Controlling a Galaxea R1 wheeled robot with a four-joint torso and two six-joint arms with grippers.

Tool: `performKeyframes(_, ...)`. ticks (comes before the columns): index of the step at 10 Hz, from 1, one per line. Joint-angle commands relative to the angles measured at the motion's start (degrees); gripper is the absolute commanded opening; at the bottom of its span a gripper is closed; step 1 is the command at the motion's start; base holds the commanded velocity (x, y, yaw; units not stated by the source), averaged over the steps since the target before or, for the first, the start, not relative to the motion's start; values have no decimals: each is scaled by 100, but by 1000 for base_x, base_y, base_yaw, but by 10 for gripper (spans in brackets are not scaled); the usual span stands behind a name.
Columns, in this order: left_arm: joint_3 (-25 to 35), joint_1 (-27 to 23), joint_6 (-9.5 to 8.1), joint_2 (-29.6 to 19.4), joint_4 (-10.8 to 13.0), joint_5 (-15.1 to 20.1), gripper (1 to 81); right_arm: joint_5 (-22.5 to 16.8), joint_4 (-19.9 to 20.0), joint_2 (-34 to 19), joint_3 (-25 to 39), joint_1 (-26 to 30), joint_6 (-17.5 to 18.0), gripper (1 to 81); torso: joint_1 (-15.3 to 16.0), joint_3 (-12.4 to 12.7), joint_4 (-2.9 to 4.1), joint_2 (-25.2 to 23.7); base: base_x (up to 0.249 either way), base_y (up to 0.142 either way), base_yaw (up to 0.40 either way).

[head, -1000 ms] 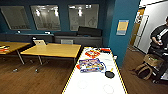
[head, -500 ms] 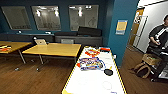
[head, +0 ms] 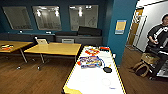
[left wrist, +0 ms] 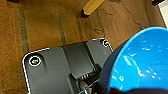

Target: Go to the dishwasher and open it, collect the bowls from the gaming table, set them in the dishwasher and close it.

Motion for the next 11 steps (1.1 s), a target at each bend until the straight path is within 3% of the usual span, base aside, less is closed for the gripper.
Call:
performKeyframes(1,105,-292,23,-88,68,99,10,-208,-199,-15,-52,211,-17,10,7,0,0,0,-107,0,0)
performKeyframes(11,-817,24,-2,474,-20,99,10,-340,-489,477,-895,114,-26,10,7,2,0,0,-108,0,0)
